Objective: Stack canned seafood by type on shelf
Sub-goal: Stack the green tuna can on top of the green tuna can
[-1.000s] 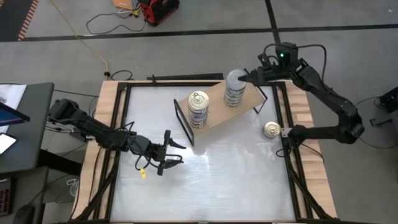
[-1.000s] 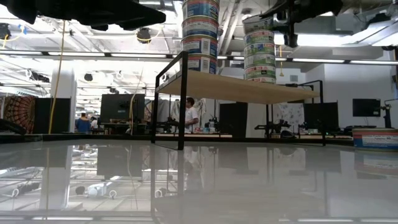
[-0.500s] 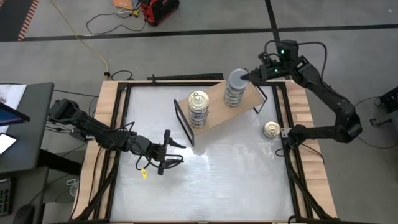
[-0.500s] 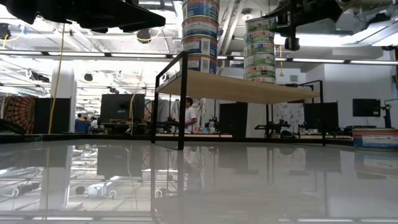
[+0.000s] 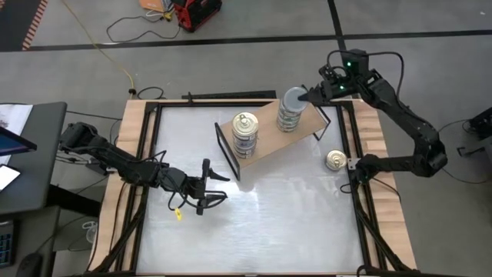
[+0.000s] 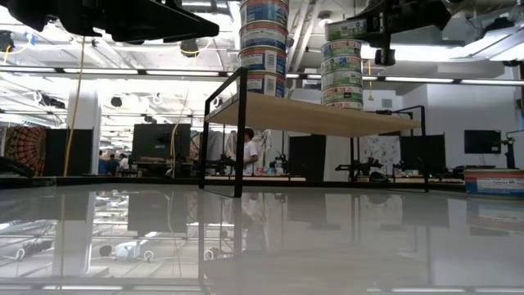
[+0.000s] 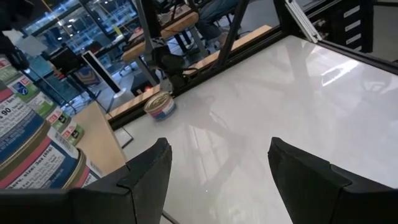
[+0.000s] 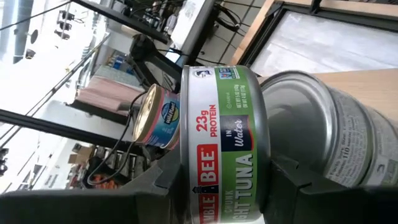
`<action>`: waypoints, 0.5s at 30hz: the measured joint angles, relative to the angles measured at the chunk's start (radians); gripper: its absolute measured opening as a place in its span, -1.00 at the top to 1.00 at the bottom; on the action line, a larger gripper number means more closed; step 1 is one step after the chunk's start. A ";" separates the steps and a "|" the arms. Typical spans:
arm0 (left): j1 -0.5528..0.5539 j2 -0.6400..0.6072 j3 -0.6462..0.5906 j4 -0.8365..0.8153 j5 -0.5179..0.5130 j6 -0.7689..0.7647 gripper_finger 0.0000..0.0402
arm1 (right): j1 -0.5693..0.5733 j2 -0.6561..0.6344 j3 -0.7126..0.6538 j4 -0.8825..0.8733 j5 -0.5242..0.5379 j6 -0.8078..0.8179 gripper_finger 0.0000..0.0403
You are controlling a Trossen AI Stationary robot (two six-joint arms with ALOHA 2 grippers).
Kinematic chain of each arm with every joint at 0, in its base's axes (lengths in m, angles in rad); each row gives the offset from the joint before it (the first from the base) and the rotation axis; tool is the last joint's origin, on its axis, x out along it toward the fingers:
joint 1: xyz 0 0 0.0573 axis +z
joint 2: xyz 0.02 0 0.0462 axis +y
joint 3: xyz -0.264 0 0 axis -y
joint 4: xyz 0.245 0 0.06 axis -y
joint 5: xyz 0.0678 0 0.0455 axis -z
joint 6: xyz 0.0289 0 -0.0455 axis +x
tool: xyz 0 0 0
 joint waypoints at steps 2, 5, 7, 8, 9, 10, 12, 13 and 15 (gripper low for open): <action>0.000 0.000 0.000 0.005 0.000 0.000 -0.28 | -0.002 0.004 0.000 0.001 0.000 0.005 0.08; 0.000 0.000 0.000 0.006 -0.001 0.000 -0.28 | -0.003 0.018 0.000 0.003 0.001 0.014 -0.03; 0.000 0.000 0.000 0.006 -0.003 0.003 -0.28 | -0.006 0.034 0.000 0.004 0.009 0.013 -0.10; 0.000 0.000 0.000 0.006 -0.003 0.005 -0.28 | -0.005 0.044 0.000 0.003 0.010 0.012 -0.13; 0.000 0.000 0.000 0.006 -0.003 0.006 -0.28 | -0.005 0.052 0.000 0.001 0.009 0.013 -0.15; 0.000 0.000 0.000 0.006 -0.003 0.006 -0.28 | -0.005 0.061 0.000 0.005 0.003 0.016 -0.17; 0.000 0.000 0.000 0.003 -0.003 0.005 -0.28 | -0.005 0.069 0.000 0.007 -0.014 0.028 -0.18; 0.000 0.000 0.000 0.000 -0.003 0.006 -0.28 | -0.005 0.069 0.000 0.007 -0.018 0.031 -0.19; 0.000 0.000 0.000 -0.002 -0.003 0.006 -0.28 | -0.006 0.069 0.001 0.010 -0.019 0.031 -0.19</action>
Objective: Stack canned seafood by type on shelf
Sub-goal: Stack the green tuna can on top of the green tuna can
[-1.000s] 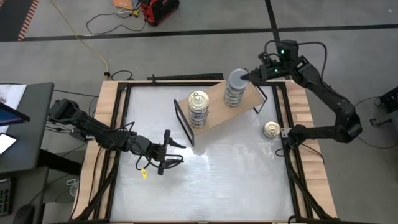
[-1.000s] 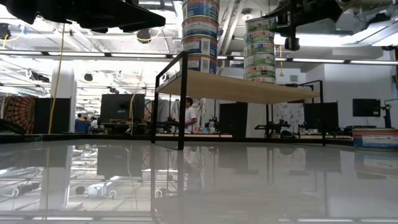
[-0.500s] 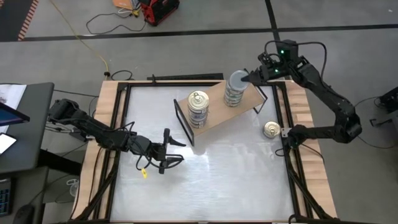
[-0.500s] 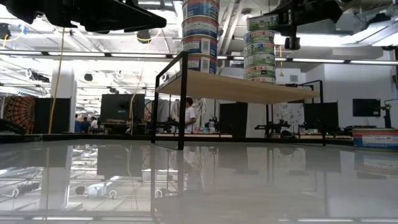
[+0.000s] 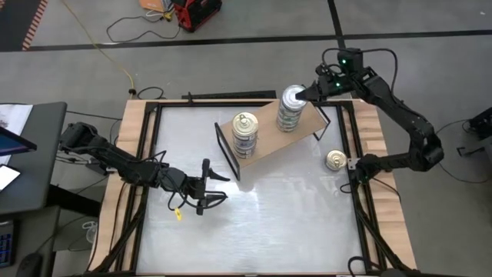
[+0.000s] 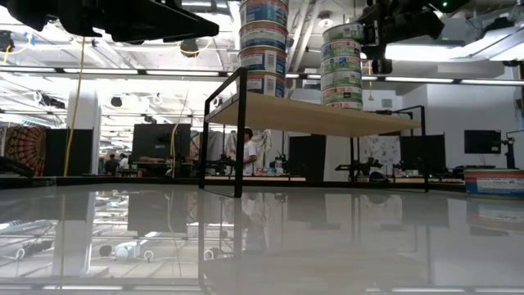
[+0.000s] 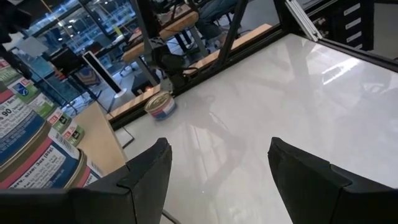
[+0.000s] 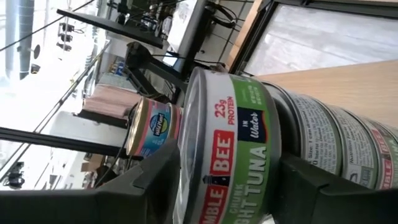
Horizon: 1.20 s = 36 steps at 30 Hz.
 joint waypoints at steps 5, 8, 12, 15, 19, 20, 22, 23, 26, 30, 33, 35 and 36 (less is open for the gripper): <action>0.000 0.000 0.000 0.000 0.000 0.004 -0.28 | -0.012 -0.012 0.002 -0.006 0.000 0.001 -0.19; 0.000 0.000 0.000 0.000 0.000 0.005 -0.28 | -0.012 -0.012 0.027 -0.015 0.003 0.002 -0.19; 0.000 0.000 0.000 0.001 0.000 0.004 -0.28 | -0.012 -0.013 0.058 -0.032 0.021 0.002 -0.19; 0.000 0.000 0.000 0.007 0.000 0.006 -0.28 | -0.012 -0.010 0.063 -0.037 0.062 0.010 -0.19; 0.000 0.000 0.000 0.031 0.000 0.012 -0.28 | -0.004 0.008 0.064 -0.087 0.082 0.010 -0.19; 0.000 0.000 0.000 0.031 0.000 0.013 -0.28 | 0.002 0.015 0.064 -0.085 0.084 0.010 -0.19; 0.000 0.000 0.000 0.031 0.000 0.013 -0.28 | 0.014 0.025 0.064 -0.062 0.088 0.009 -0.19; 0.000 0.000 0.000 0.031 0.000 0.013 -0.28 | 0.018 0.029 0.064 -0.052 0.090 0.009 -0.19; 0.000 0.000 0.000 0.030 0.000 0.012 -0.28 | 0.024 0.039 0.064 -0.033 0.090 0.009 -0.19; 0.000 0.000 0.000 0.031 0.000 0.012 -0.28 | 0.024 0.039 0.066 -0.023 0.091 0.004 -0.19; 0.000 0.000 0.000 0.031 0.000 0.012 -0.28 | 0.024 0.039 0.079 -0.023 0.095 -0.004 -0.19; 0.000 0.000 0.000 0.031 0.000 0.016 -0.28 | 0.024 0.040 0.097 -0.024 0.099 -0.005 -0.19; 0.000 0.000 0.000 0.031 0.000 0.015 -0.28 | 0.024 0.040 0.107 -0.025 0.103 -0.005 -0.19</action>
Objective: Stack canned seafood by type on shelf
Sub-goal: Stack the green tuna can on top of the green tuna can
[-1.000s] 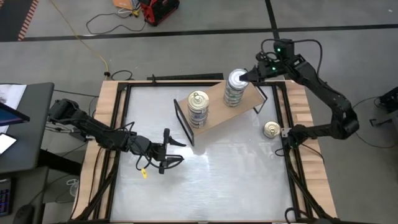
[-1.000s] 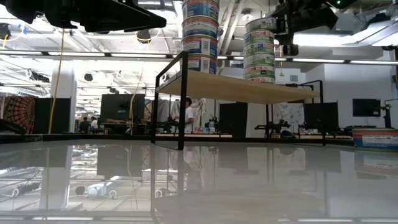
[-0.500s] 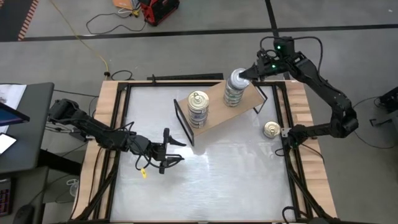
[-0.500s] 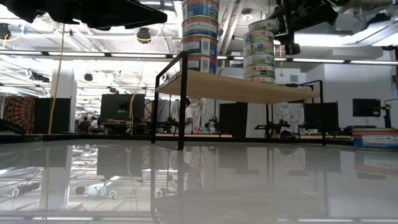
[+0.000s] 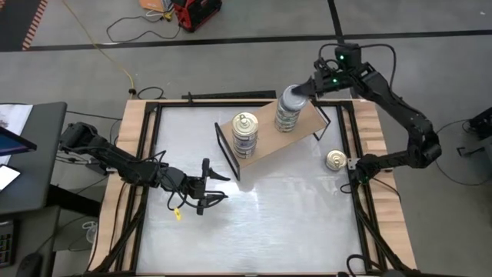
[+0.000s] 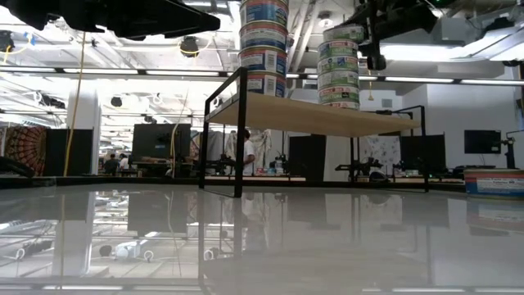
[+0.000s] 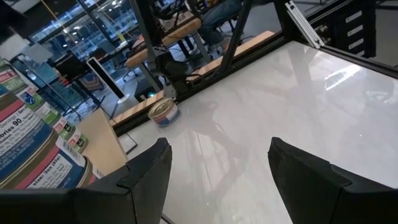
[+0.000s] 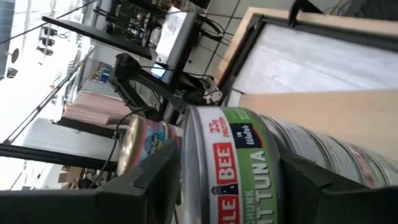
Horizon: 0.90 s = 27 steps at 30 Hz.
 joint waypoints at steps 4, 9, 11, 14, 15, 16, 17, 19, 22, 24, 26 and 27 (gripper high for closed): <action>0.000 0.000 0.000 0.000 0.000 -0.001 -0.28 | 0.012 0.000 0.032 0.002 0.044 -0.003 -0.18; 0.000 0.000 0.000 0.007 0.000 -0.001 -0.28 | 0.051 0.025 0.035 -0.016 0.089 -0.003 -0.05; 0.000 0.000 0.000 0.007 0.000 -0.002 -0.28 | 0.069 0.040 0.035 -0.023 0.101 -0.003 0.04; 0.000 0.000 0.000 0.008 0.000 -0.003 -0.28 | 0.085 0.050 0.036 -0.010 0.097 -0.007 0.17; 0.000 0.000 0.000 0.008 0.000 -0.008 -0.28 | 0.086 0.051 0.037 -0.008 0.095 -0.010 0.20; 0.000 0.000 0.000 0.007 0.000 -0.011 -0.28 | 0.087 0.051 0.038 -0.008 0.096 -0.013 0.22; 0.000 0.000 0.000 0.007 0.000 -0.011 -0.28 | 0.087 0.051 0.037 -0.007 0.096 -0.018 0.22; 0.000 0.000 0.000 0.008 0.000 -0.011 -0.28 | 0.086 0.047 0.037 -0.001 0.101 -0.018 0.19; 0.000 0.000 0.000 0.009 0.000 -0.010 -0.28 | 0.086 0.045 0.036 0.009 0.134 -0.023 0.08; 0.000 0.000 0.000 0.009 0.000 -0.010 -0.28 | 0.084 0.046 0.035 0.004 0.148 -0.023 0.04; 0.000 0.000 0.000 0.009 0.000 -0.012 -0.28 | 0.082 0.046 0.035 0.006 0.150 -0.023 0.03; 0.000 0.000 0.000 0.009 0.000 -0.012 -0.28 | 0.083 0.046 0.035 0.006 0.151 -0.021 0.03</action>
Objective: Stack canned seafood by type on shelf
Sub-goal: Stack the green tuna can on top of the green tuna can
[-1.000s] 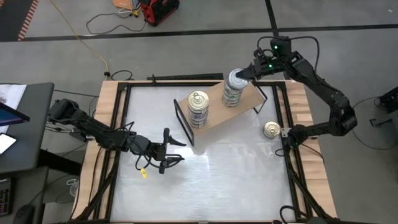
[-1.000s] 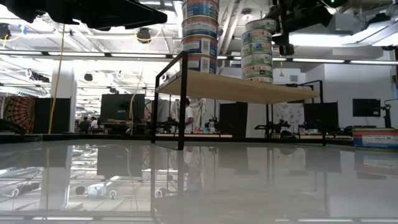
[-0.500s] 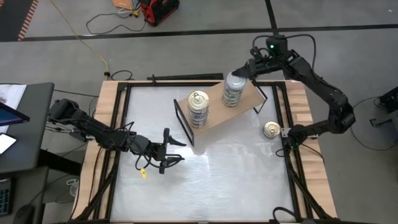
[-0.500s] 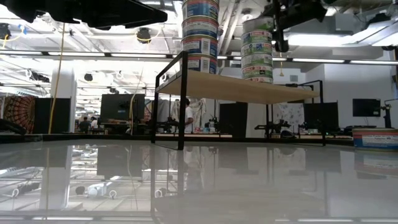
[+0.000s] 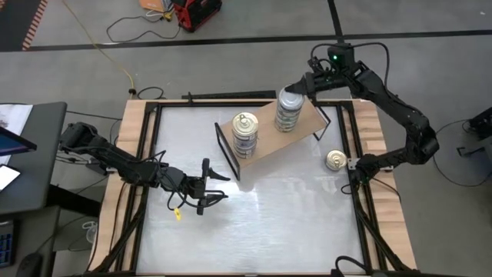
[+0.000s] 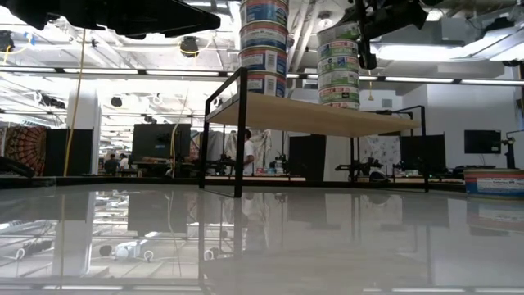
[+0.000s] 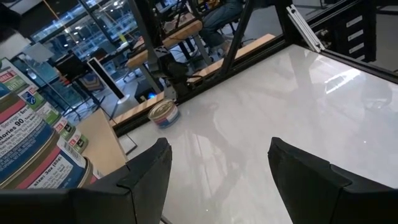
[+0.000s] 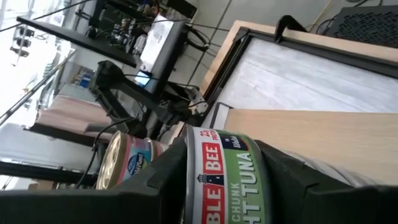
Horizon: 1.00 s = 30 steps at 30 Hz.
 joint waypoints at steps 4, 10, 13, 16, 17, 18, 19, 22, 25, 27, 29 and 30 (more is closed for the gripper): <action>0.000 0.000 0.000 0.000 0.000 -0.001 -0.28 | 0.002 0.000 0.000 0.000 0.002 -0.003 0.02; 0.000 0.000 0.000 0.000 0.002 -0.005 -0.28 | 0.010 0.000 -0.001 -0.001 0.011 -0.012 -0.10; 0.000 0.000 0.000 0.000 0.006 -0.005 -0.28 | 0.013 0.000 -0.001 0.000 0.012 -0.024 -0.16; 0.000 0.000 0.000 0.000 0.007 -0.006 -0.28 | 0.013 0.000 -0.001 0.003 0.018 -0.026 -0.19; 0.000 0.000 0.000 0.000 0.007 -0.007 -0.28 | 0.013 0.000 -0.001 0.003 0.021 -0.027 -0.19; 0.000 0.000 0.000 0.000 0.008 -0.008 -0.28 | 0.013 0.000 -0.001 0.004 0.021 -0.026 -0.19; 0.000 0.000 0.000 0.000 0.008 -0.008 -0.28 | 0.013 0.000 -0.001 0.004 0.022 -0.027 -0.19; 0.000 0.000 0.000 0.000 0.009 -0.009 -0.28 | 0.008 0.000 -0.001 0.003 0.030 -0.026 -0.19; 0.000 0.000 0.000 0.000 0.009 -0.011 -0.28 | -0.003 0.000 -0.001 0.004 0.034 -0.026 -0.19; 0.000 0.000 0.000 -0.001 0.010 -0.017 -0.28 | -0.006 0.000 -0.001 0.009 0.037 -0.027 -0.19; 0.000 0.000 0.000 -0.001 0.010 -0.016 -0.28 | -0.008 -0.003 -0.001 0.014 0.042 -0.026 -0.19; 0.000 0.000 0.000 -0.001 0.010 -0.013 -0.28 | -0.010 -0.005 -0.001 0.014 0.042 -0.026 -0.19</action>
